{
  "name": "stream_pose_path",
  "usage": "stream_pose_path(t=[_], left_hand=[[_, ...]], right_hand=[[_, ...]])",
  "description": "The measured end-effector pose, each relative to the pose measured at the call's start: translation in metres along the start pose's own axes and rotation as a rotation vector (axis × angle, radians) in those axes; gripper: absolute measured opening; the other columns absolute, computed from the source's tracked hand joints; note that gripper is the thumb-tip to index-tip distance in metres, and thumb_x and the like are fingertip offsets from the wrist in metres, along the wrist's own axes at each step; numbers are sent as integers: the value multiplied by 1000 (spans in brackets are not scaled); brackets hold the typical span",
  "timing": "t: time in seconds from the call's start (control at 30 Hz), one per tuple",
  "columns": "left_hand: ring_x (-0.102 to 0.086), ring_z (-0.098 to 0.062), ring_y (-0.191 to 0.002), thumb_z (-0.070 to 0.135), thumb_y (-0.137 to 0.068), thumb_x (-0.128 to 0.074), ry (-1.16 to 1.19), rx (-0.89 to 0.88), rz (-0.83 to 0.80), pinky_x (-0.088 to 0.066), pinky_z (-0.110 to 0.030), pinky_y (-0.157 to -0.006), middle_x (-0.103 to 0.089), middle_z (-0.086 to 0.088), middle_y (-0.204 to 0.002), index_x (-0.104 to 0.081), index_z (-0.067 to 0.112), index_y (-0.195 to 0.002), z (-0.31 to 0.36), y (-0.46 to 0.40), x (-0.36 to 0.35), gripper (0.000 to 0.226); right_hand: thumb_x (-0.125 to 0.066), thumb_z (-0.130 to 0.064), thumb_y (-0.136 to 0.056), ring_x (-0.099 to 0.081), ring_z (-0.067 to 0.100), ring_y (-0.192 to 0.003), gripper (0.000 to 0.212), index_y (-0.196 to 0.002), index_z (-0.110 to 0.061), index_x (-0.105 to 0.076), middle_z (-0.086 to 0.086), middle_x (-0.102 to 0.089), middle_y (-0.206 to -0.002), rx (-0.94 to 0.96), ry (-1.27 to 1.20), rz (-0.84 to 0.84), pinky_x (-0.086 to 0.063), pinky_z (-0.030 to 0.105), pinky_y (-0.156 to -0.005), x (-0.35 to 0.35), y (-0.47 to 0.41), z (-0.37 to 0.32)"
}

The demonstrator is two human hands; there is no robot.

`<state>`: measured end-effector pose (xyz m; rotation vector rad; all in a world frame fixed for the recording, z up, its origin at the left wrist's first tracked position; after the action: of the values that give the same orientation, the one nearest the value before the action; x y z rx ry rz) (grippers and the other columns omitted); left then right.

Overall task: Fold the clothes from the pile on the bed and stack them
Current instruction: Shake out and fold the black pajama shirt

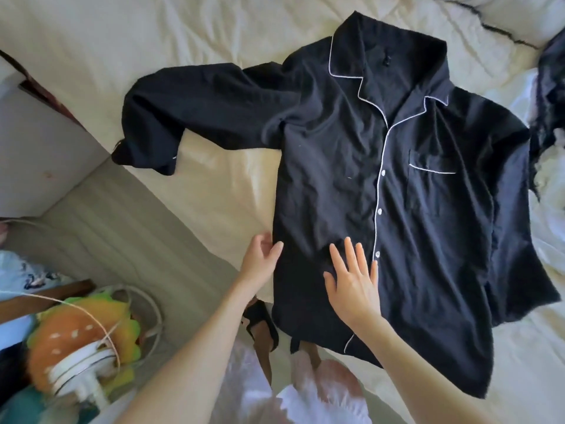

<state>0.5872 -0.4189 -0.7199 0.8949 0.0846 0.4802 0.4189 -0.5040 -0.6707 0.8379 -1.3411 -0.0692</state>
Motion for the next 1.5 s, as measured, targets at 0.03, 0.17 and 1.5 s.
stream_pose_path(t=[0.03,0.17,1.5], left_hand=[[-55,-5,-96,32,-95,-53,43,27,-40,-42,-16,-75,-55,9,-111,-44,18,-126,-6,-1,-10,35],[-62,-10,-96,26,-92,-58,67,64,-182,-49,-23,-75,-66,9,-104,-59,22,-104,-16,1,-24,13],[-54,-1,-61,29,-79,-65,194,-53,-47,-40,-10,-53,-58,15,-63,-51,15,-77,-24,74,20,20]], right_hand=[[-32,-40,-100,5,23,-147,56,-151,-28,-13,1,1,-160,0,21,-9,-1,48,-116,-3,3,5],[-30,-41,-101,4,22,-147,56,-151,-28,-10,1,0,-160,-34,39,-35,-4,47,-116,-7,11,27],[-38,-35,-99,3,22,-147,59,-151,-28,-12,1,-1,-160,13,-65,-170,-19,43,-116,-12,9,33]])
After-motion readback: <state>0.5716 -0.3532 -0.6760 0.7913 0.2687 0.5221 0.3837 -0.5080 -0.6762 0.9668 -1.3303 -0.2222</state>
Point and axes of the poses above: each hand's wrist, its own y-axis away from the middle knuckle, its own x-axis out of the back of the hand, z = x × y, the point moved 8 cm from there along -y, towards the middle knuckle
